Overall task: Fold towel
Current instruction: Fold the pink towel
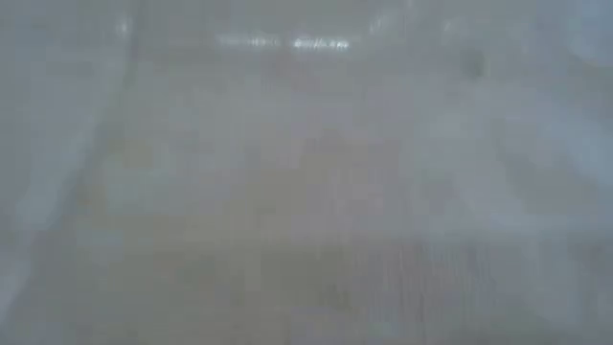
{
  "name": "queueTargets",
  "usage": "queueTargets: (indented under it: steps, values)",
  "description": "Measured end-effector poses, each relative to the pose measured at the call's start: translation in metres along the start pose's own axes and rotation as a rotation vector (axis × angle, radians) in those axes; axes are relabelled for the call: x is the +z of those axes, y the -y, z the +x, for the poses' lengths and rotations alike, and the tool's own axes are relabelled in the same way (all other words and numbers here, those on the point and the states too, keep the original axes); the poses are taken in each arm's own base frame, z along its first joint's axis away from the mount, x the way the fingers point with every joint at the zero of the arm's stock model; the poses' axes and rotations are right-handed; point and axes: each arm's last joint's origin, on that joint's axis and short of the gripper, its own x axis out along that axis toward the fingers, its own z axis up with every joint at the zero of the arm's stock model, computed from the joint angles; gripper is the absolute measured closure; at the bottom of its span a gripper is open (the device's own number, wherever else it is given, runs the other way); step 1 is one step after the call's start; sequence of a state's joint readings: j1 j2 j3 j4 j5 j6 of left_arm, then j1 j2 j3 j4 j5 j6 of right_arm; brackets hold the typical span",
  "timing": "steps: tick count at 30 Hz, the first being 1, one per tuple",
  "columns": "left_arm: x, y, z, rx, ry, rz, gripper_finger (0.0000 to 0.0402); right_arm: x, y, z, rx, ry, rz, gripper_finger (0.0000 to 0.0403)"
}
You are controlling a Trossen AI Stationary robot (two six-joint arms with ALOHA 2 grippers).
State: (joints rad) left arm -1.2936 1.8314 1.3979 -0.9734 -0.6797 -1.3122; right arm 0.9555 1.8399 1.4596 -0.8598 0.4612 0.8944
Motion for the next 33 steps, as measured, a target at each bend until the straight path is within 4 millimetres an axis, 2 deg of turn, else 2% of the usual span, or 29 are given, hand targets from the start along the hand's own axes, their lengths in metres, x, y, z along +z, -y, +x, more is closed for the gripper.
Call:
queueTargets:
  steps: [6,14,18,21,24,28,33]
  values:
    - [0.000,-0.011,0.005,0.105,-0.019,0.019,0.0394,-0.004,0.004,0.017,-0.119,-0.009,-0.024,0.0398]
    - [0.014,-0.039,0.012,0.346,0.011,0.022,0.0394,0.008,0.043,0.028,-0.439,0.023,-0.026,0.0398]
    - [0.024,-0.050,0.018,0.427,0.022,0.047,0.0394,0.021,0.065,0.037,-0.533,0.008,-0.029,0.0398]
    - [0.029,-0.056,0.024,0.467,0.015,0.039,0.0394,0.023,0.079,0.048,-0.569,-0.023,-0.019,0.0398]
    - [0.021,-0.065,0.034,0.506,-0.042,0.022,0.0395,0.012,0.089,0.060,-0.583,-0.079,-0.019,0.0398]
    - [0.001,-0.077,0.052,0.535,-0.148,-0.046,0.0398,-0.007,0.095,0.073,-0.584,-0.136,-0.024,0.0398]
    - [-0.015,-0.089,0.068,0.488,-0.132,-0.149,0.0400,-0.011,0.098,0.083,-0.571,-0.086,0.050,0.0398]
